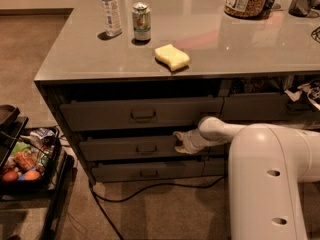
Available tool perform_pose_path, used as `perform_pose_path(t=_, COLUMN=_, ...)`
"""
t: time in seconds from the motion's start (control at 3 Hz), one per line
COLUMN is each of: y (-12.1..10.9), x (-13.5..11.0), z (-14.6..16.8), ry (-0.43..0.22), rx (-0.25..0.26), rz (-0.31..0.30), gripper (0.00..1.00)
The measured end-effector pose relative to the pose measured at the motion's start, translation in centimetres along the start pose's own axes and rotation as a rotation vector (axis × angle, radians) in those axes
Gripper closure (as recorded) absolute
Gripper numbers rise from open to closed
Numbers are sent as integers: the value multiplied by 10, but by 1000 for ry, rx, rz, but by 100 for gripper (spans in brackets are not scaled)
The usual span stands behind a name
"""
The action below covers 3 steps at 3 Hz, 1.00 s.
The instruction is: Open middle drawer
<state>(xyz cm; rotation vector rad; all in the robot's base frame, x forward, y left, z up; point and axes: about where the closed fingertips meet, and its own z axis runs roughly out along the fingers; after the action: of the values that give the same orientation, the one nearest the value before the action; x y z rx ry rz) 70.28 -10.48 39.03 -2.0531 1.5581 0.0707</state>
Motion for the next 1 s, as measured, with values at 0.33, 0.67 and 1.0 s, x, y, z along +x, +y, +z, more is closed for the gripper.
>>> perform_pose_path(t=0.33, y=0, x=0, z=0, ry=0, rx=0, rz=0, gripper=46)
perform_pose_path(t=0.67, y=0, x=0, z=0, ry=0, rx=0, rz=0, gripper=55)
perform_pose_path(t=1.0, y=-1, x=0, z=0, ry=0, rx=0, rz=0, gripper=56)
